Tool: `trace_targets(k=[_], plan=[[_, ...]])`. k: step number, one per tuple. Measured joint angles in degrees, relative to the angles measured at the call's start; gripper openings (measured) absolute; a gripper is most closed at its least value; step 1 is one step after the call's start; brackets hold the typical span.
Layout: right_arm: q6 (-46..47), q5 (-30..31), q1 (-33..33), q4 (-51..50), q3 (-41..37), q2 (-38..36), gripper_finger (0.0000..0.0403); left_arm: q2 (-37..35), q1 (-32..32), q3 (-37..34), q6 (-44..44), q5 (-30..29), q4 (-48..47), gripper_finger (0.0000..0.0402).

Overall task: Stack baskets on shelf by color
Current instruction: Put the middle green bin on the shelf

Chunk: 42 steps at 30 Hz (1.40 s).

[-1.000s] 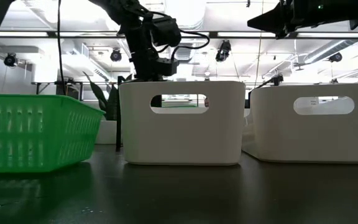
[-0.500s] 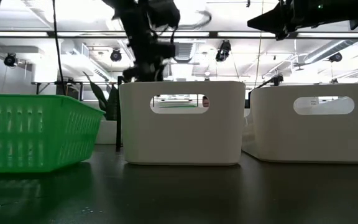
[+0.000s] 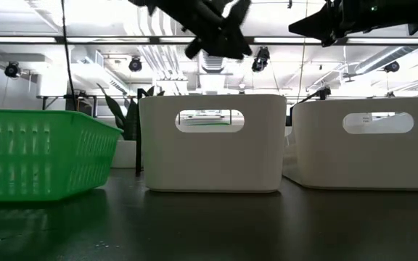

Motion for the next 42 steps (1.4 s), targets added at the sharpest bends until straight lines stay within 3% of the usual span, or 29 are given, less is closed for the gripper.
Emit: trace_targets(k=[4, 12, 42], plan=[[-0.6, 0.0, 0.0, 0.2, 0.0, -0.2, 0.0009, 3.9, 2.0, 2.4, -5.8, 0.0, -0.5, 0.0107], [-1.5, 0.0, 0.0, 0.2, 0.0, -0.3, 0.0009, 8.4, 5.3, 5.9, -15.0, 0.0, -12.2, 0.0107], [-1.4, 0.0, 0.0, -1.1, 0.0, -0.4, 0.0009, 15.5, 6.0, 5.1, -15.5, 2.1, -13.1, 0.0107]])
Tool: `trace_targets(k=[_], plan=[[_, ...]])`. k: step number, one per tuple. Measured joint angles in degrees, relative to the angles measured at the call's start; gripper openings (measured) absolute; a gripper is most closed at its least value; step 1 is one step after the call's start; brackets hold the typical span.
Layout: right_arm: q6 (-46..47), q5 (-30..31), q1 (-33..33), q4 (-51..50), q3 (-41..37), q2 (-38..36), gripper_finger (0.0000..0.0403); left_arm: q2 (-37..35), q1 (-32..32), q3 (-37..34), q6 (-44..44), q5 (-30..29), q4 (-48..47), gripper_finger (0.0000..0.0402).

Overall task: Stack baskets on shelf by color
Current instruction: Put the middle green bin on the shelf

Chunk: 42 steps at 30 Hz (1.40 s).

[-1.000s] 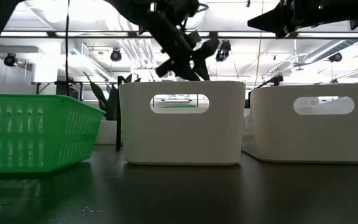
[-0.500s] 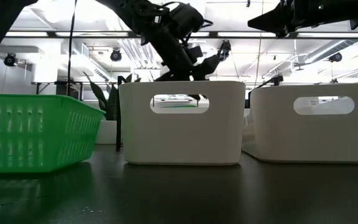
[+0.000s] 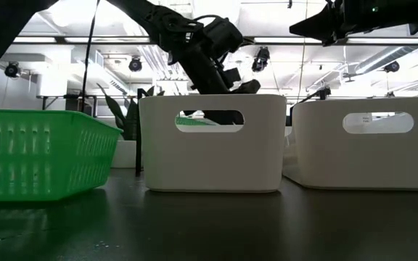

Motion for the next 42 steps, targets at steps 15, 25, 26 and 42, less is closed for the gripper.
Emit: trace_targets(k=[15, 25, 26, 42], plan=[[0.9, 0.0, 0.0, -0.1, 0.0, 0.0, 0.0009, -1.3, -0.4, 3.7, -1.6, 1.1, -6.2, 0.0107], [1.1, 0.0, 0.0, -0.1, 0.0, 0.0, 0.0009, -1.6, 0.5, 9.7, -4.3, -0.9, -21.0, 0.0107], [1.1, 0.0, 0.0, -0.1, 0.0, 0.0, 0.0009, -1.6, 0.7, 9.6, -4.3, -0.9, -21.2, 0.0107], [1.5, 0.0, 0.0, -0.1, 0.0, 0.0, 0.0009, -0.8, 2.2, 7.6, -4.1, -2.8, -19.0, 0.0107]])
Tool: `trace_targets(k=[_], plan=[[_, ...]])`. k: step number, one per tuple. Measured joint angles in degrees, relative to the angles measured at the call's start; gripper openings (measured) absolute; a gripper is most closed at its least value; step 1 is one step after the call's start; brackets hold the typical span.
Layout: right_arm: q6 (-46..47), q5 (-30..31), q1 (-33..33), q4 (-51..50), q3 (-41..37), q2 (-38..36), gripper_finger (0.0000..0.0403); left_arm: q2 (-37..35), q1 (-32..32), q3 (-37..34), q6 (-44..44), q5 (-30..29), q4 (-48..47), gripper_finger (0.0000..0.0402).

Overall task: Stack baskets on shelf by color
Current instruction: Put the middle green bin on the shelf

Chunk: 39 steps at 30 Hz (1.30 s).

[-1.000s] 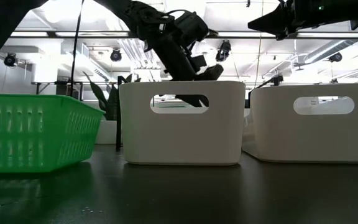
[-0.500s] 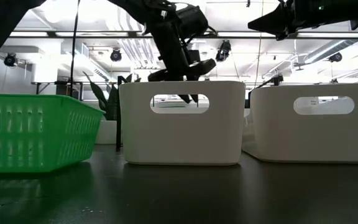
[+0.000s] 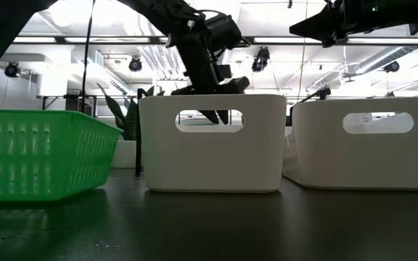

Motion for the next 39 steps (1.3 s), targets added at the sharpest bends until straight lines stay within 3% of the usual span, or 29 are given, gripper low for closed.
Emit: trace_targets(k=[22, 26, 33, 39], plan=[[-0.1, 0.0, 0.0, -0.1, 0.0, 0.0, 0.0009, 0.0, 0.5, -4.1, 1.3, 0.0, 3.2, 0.0106], [-0.1, 0.0, 0.0, -0.2, 0.0, 0.0, 0.0009, 0.0, 0.5, -4.3, 1.3, 0.0, 3.4, 0.0083], [-0.1, 0.0, 0.0, -0.2, 0.0, 0.0, 0.0009, 0.0, 0.0, -4.4, 3.8, 0.5, 3.0, 0.0006], [-0.1, 0.0, 0.0, -0.3, 0.0, 0.0, 0.0009, -2.9, -2.5, -4.4, 17.5, 1.6, -7.6, 0.0002]])
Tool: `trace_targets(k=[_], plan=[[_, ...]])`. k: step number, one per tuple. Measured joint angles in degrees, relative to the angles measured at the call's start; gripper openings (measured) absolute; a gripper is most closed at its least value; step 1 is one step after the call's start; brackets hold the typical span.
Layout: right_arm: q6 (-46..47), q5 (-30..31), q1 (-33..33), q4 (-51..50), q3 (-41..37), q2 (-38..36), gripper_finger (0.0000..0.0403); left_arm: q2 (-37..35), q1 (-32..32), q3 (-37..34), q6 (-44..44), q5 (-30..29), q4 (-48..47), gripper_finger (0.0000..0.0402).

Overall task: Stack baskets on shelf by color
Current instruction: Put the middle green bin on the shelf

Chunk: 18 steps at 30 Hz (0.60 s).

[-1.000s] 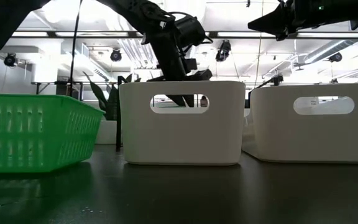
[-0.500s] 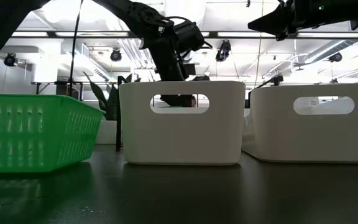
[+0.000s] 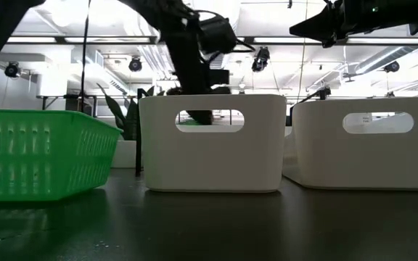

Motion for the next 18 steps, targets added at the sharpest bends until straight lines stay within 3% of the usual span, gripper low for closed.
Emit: trace_targets(k=[4, 6, 12, 18], plan=[[0.0, 0.0, 0.0, -0.3, 0.0, 0.0, 0.0009, -3.0, -1.4, -0.6, 16.0, 0.3, -11.5, 0.0002], [0.0, 0.0, 0.0, -0.4, 0.0, 0.0, 0.0009, -4.0, -1.6, -0.8, 19.9, 0.3, -13.8, 0.0001], [0.1, 0.0, 0.0, -0.4, 0.0, 0.0, 0.0009, -8.0, -0.3, -4.5, 30.4, 0.9, -12.8, 0.0001], [0.1, 0.0, 0.0, -0.9, 0.0, 0.0, 0.0009, -11.5, 1.3, -7.6, 32.3, 4.1, -9.0, 0.0001]])
